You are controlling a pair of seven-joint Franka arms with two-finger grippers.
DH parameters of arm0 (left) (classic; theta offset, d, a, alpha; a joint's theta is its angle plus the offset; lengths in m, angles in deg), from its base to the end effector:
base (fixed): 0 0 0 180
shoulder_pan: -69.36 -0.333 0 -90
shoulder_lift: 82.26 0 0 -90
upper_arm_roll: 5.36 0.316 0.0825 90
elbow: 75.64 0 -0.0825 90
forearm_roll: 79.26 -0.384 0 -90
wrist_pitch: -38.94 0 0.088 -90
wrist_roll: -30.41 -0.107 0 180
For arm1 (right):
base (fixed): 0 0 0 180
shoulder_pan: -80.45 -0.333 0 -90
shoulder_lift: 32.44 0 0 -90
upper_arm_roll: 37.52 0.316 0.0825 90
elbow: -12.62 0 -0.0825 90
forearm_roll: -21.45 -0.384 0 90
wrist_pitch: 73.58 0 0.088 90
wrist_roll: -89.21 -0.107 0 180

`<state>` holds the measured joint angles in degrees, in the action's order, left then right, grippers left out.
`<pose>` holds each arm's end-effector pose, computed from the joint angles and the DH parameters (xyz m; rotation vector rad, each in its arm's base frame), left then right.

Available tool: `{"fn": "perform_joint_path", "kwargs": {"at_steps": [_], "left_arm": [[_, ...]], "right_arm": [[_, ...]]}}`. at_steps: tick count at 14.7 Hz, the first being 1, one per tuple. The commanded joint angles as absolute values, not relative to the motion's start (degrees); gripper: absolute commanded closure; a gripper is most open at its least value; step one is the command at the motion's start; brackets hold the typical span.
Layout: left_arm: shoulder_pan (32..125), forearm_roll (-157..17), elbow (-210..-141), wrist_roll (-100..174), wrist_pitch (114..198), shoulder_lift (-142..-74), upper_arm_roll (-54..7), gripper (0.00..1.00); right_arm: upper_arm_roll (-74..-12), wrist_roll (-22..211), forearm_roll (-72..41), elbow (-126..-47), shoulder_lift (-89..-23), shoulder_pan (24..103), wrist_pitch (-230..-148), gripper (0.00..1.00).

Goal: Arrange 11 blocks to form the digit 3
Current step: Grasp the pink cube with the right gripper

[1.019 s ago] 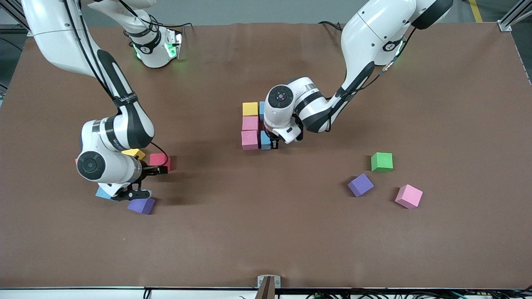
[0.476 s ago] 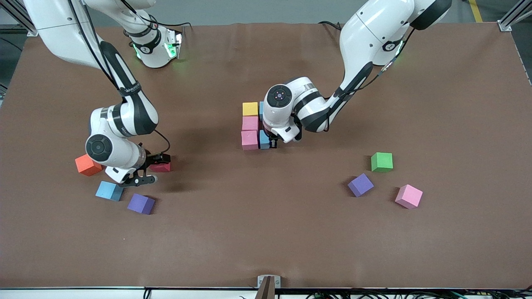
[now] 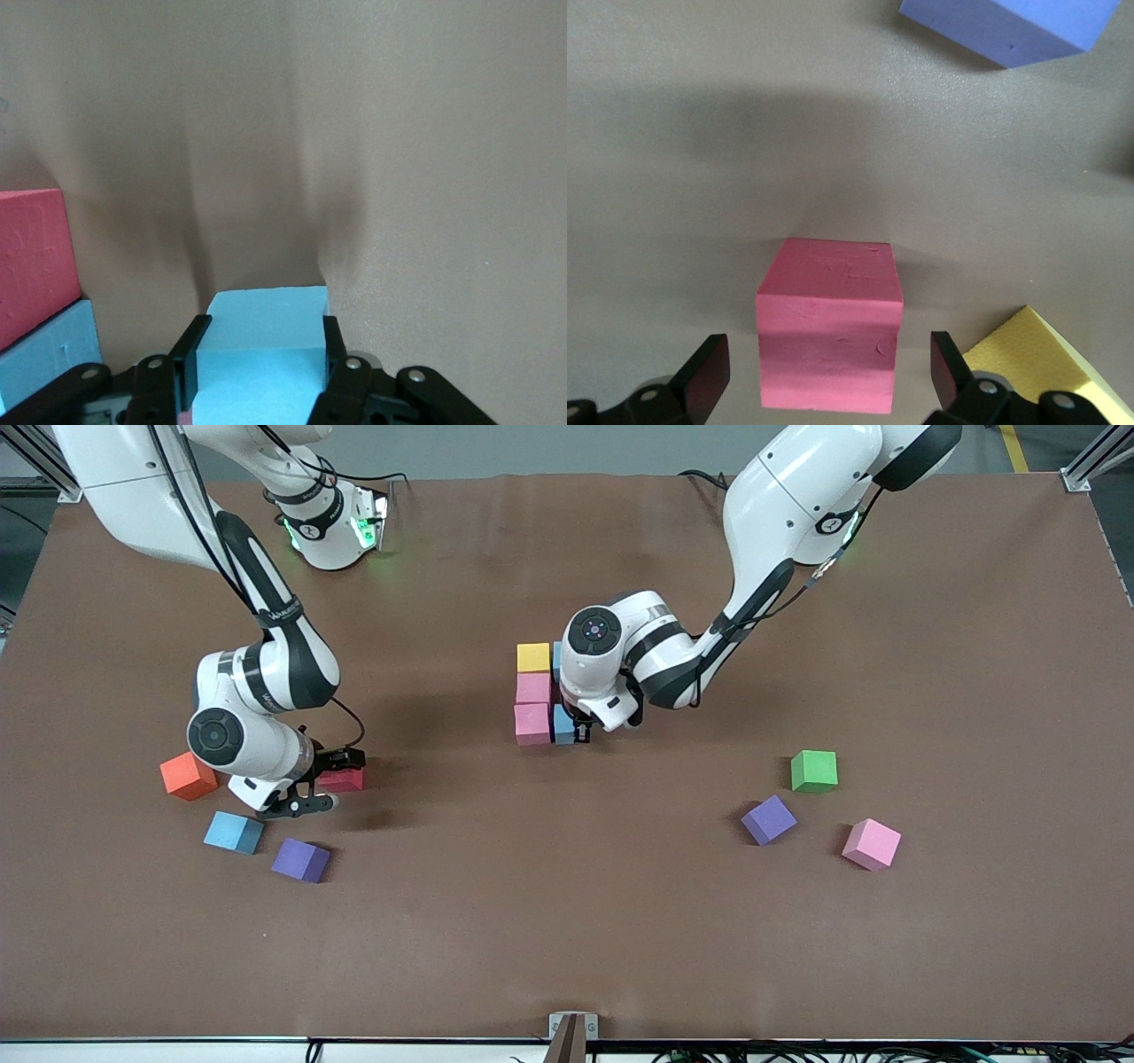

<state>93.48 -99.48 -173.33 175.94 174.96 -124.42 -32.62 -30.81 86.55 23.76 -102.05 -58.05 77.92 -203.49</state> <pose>0.4497 -0.5036 0.2036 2.2778 2.1249 -0.1079 0.5802 0.0923 0.2202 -3.1174 -0.2132 0.2801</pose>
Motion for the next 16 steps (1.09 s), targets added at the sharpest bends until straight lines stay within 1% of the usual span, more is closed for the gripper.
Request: {"fn": "perform_joint_path", "kwargs": {"at_steps": [1,5,8,13,15,16], "left_arm": [[94.2,-100.7,-172.1,176.0,175.3,-125.3,-32.3,0.71],[94.7,-100.6,-171.6,175.9,175.4,-125.8,-32.3,0.71],[94.9,-100.5,-171.4,175.9,175.3,-126.0,-32.3,0.71],[95.0,-100.4,-171.4,176.0,175.3,-126.4,-32.3,0.71],[95.0,-100.4,-171.4,176.0,175.4,-126.4,-32.3,0.71],[95.0,-100.4,-171.4,176.0,175.3,-126.4,-32.3,0.71]], "right_arm": [[-30.3,87.3,22.9,-104.2,-56.3,78.5,-205.1,0.0],[-30.3,87.2,22.9,-104.2,-57.6,78.5,-206.9,0.03],[-30.4,87.3,22.9,-104.2,-58.3,78.5,-207.0,0.05],[-30.4,87.2,22.9,-103.7,-59.6,78.5,-207.1,0.11],[-30.4,87.1,22.9,-103.7,-60.3,78.4,-207.6,0.15],[-30.4,87.1,22.9,-103.7,-60.5,78.5,-207.7,0.19]]}}
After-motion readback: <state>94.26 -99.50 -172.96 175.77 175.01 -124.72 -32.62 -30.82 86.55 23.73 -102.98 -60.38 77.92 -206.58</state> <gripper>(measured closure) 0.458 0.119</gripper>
